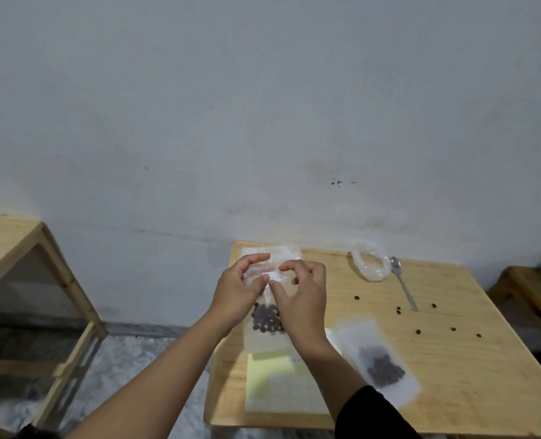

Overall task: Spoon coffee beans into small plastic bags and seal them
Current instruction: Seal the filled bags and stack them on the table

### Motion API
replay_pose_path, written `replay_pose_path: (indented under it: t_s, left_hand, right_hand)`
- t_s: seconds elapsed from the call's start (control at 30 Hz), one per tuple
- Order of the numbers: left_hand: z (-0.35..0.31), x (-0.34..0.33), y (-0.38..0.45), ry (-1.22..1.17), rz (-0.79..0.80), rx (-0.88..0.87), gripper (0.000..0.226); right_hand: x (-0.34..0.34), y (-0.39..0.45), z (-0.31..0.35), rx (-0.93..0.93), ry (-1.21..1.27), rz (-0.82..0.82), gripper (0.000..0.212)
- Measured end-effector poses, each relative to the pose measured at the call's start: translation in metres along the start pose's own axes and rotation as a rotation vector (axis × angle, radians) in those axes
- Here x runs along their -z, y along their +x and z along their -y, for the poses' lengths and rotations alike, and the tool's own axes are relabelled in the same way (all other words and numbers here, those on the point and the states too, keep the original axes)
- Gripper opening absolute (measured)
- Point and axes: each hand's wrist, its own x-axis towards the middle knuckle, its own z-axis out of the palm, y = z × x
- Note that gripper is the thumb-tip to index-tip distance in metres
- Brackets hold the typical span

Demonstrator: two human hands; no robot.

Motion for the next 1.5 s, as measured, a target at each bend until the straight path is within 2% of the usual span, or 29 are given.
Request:
replay_pose_path:
  t_s: [0.13,0.3,0.5,0.67,0.9,0.97,1.1,1.33,1.5]
  left_hand:
    - [0.000,0.004,0.004,-0.012,-0.025,0.023,0.030]
    - [0.003,0.008,0.002,-0.080,0.015,0.023,0.033]
    - [0.008,0.007,0.000,-0.088,0.081,0.046,0.038]
    - [0.015,-0.004,0.009,-0.110,0.058,0.096,0.031]
    - [0.029,-0.032,0.037,-0.090,-0.007,0.172,0.016]
    - [0.037,-0.039,0.051,-0.073,-0.038,0.204,0.016]
    - [0.058,-0.048,0.088,-0.003,-0.100,0.248,0.020]
    - [0.101,-0.072,0.118,0.180,-0.071,0.392,0.038]
    - [0.134,-0.087,0.112,0.463,-0.046,0.391,0.041]
  right_hand:
    - [-0.004,-0.006,-0.004,-0.009,0.067,0.012,0.013]
    - [-0.004,-0.005,-0.003,-0.259,0.281,0.133,0.012]
    - [-0.005,-0.004,-0.006,-0.385,0.416,0.042,0.015]
    - [-0.007,0.008,-0.014,-0.516,0.539,-0.024,0.007]
    - [-0.014,0.037,-0.048,-0.465,0.437,-0.101,0.004]
    - [-0.013,0.045,-0.063,-0.418,0.402,-0.044,0.004]
    - [-0.012,0.056,-0.102,-0.372,0.265,0.163,0.028]
    - [-0.034,0.099,-0.152,-0.532,0.185,0.137,0.023]
    - [-0.054,0.115,-0.186,-0.523,-0.033,0.242,0.025]
